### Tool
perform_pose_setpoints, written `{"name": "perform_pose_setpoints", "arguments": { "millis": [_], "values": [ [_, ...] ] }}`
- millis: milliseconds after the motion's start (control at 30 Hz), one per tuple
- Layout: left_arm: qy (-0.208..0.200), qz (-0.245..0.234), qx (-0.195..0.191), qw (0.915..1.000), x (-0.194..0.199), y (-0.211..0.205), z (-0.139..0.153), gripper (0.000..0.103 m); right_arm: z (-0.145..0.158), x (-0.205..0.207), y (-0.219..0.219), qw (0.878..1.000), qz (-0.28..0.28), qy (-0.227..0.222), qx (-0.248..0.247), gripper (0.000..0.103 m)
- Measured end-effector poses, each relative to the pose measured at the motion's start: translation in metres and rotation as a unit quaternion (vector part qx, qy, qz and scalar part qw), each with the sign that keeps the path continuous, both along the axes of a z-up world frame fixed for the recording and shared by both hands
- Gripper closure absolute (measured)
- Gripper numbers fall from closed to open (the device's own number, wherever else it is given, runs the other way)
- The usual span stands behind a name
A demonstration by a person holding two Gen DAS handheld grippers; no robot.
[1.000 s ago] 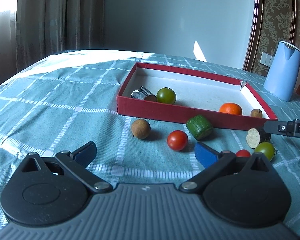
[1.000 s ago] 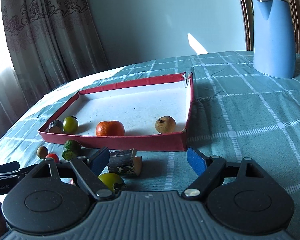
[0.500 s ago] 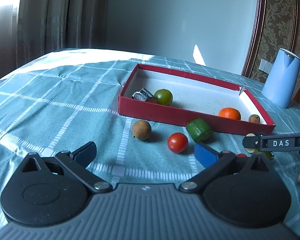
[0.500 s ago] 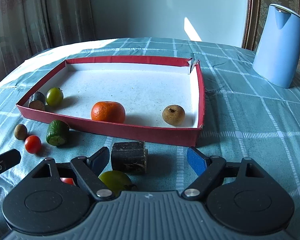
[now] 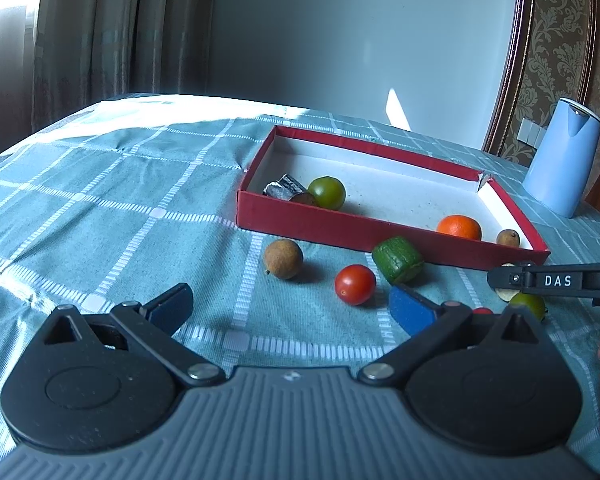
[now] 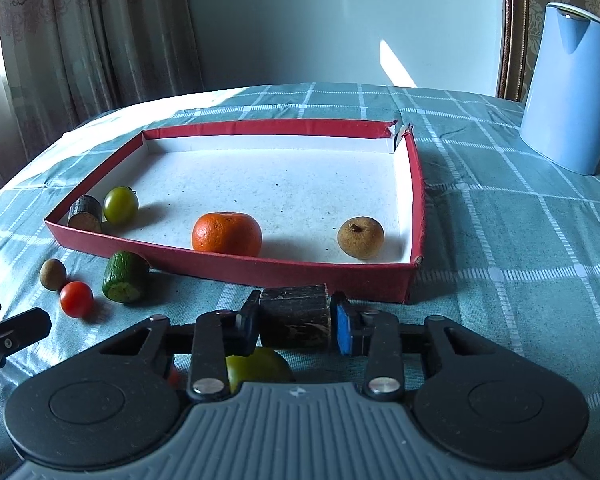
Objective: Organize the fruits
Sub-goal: 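Carry the dark cylinder with the right gripper into the tray and release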
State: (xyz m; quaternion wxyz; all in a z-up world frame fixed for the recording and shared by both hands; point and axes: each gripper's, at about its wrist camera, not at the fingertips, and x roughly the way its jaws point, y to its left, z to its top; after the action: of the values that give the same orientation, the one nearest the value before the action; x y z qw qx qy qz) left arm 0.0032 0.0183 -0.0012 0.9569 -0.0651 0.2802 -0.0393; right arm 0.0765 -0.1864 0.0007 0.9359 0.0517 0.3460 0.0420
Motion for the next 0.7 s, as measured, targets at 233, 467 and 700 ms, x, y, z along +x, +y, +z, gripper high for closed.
{"name": "perform_pose_setpoints", "arguments": {
  "millis": [233, 467, 700],
  "values": [
    [0.002, 0.002, -0.001, 1.0000, 0.000, 0.001, -0.001, 0.000, 0.001, -0.002, -0.011, 0.999, 0.004, -0.002, 0.042, 0.069],
    [0.002, 0.002, -0.003, 1.0000, 0.001, 0.001, -0.001, 0.000, 0.008, -0.005, -0.021, 0.997, 0.000, -0.009, 0.083, 0.069],
    [0.001, 0.004, -0.005, 1.0000, 0.001, 0.002, -0.001, 0.000, 0.019, -0.020, -0.021, 0.996, 0.008, -0.041, 0.084, 0.069]
  ]
}}
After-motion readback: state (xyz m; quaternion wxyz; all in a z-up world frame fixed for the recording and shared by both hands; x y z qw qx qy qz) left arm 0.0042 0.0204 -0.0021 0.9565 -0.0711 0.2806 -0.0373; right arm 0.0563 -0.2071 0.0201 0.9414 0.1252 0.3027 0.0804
